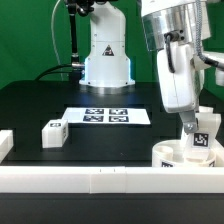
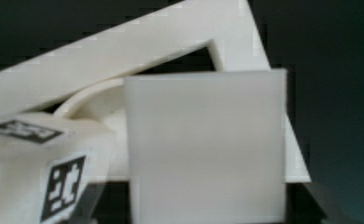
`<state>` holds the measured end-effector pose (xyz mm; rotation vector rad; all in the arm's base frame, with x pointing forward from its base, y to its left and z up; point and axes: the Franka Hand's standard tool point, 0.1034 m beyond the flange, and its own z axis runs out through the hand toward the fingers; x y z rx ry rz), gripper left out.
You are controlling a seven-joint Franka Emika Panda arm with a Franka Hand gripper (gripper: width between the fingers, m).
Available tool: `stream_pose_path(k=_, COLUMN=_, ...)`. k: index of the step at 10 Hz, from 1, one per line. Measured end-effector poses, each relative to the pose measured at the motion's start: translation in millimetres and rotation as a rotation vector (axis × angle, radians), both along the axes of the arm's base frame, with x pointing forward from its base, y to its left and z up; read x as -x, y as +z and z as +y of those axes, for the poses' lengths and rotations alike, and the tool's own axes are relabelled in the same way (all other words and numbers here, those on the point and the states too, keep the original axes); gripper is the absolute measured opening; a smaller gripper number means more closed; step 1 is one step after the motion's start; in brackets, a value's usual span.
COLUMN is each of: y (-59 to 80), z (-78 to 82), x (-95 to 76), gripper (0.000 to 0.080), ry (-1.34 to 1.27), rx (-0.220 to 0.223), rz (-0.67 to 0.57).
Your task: Assemble stool
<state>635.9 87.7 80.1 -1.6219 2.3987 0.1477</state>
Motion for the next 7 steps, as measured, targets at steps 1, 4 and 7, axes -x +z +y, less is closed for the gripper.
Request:
stream_pose_path(k=1, y=-0.1, z=0.6, x=0.1, gripper=0.0337, ry=0.001, rx=0.000, rz=0.000)
stream_pose_path(k=4, y=12.6, z=-0.2, x=-4.6, gripper=0.0633, ry=0.079, rx=0.009, rz=-0.037)
stream_pose_path(k=7, y=17.8, z=1.4, x=-6.1, gripper=0.0649, ry=0.133, rx=0.017, rz=-0.057)
